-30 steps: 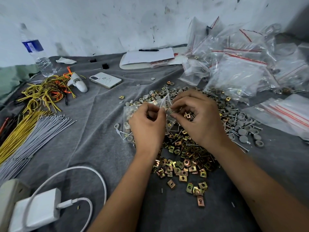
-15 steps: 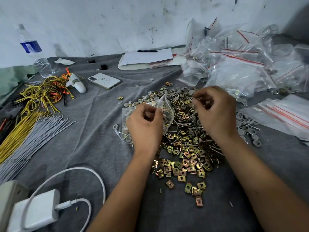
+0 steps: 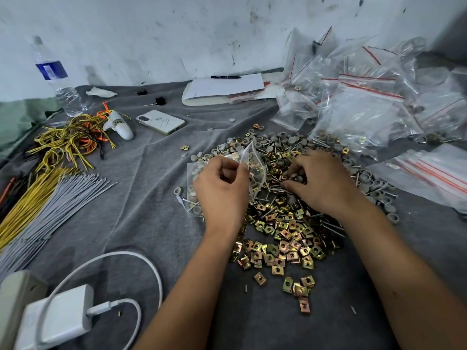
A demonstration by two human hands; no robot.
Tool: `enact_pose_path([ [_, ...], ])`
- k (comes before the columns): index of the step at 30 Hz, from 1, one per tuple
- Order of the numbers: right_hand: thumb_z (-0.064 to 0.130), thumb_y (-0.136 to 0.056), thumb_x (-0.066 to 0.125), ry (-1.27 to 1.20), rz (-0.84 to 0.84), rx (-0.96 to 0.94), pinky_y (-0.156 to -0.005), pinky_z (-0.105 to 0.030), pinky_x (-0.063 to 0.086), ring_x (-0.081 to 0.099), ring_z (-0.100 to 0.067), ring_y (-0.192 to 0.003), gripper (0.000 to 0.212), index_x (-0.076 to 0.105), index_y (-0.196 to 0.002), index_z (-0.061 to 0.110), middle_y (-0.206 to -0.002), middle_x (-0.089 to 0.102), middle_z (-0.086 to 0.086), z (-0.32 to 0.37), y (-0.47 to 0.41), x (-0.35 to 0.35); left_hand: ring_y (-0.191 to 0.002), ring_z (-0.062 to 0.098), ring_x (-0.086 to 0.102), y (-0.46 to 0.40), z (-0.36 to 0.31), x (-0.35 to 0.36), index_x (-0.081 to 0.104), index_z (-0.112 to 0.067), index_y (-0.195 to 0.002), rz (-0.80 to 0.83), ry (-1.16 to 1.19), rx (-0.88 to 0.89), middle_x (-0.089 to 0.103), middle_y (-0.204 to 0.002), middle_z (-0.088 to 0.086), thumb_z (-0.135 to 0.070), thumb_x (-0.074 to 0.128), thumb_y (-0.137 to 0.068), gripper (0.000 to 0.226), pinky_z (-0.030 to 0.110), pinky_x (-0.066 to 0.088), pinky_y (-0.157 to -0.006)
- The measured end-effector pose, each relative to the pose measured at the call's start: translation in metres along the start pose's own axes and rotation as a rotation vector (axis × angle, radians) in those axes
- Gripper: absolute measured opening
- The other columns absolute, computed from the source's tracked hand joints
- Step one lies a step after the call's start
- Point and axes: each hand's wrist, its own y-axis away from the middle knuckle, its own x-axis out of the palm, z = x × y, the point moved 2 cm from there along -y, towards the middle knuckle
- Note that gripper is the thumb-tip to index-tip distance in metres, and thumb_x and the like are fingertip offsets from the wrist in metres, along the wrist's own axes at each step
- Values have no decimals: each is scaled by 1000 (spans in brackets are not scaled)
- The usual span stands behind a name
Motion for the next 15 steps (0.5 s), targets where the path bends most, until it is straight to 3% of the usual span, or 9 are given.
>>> enact_pose_path([
  [3,48,-79,82,-75,-41,-6,-67,-29,44,55,-12,-78,26,67,-80,28,-86,56,9,3,1,1,-52,18,60,0,1,1,68,-16,-78,5,-6,-1,63,-59,2,-15,73,-93,17,33,50,-48],
  [7,39,-79,84,-239,-150,-35,-56,-22,36,54,-1,-64,19,70,-77,27,-72,59,14,5,2,-1,-51,23,61,0,0,2,68,-15,-78,3,-10,8,63,-59,4,-15,73,-93,17,31,49,-48],
  [9,36,-80,85,-306,-203,-58,-59,-24,41,56,-3,-68,16,73,-81,25,-78,63,10,6,2,-3,-52,27,62,0,1,1,68,-15,-78,3,-14,11,64,-58,4,-14,73,-93,16,29,48,-47],
  [12,31,-83,83,-486,-302,-101,-68,-31,56,64,-8,-76,14,77,-89,20,-86,70,8,11,4,-9,-47,11,58,-1,2,1,68,-17,-77,-1,-9,12,61,-55,-5,-13,74,-92,17,20,43,-44],
  [15,29,-85,82,-530,-390,-263,-77,-22,56,67,-2,-85,17,79,-96,16,-91,73,7,21,10,-15,-48,6,59,0,1,3,66,-22,-76,25,-22,28,63,-56,-10,-15,74,-92,20,18,43,-45],
])
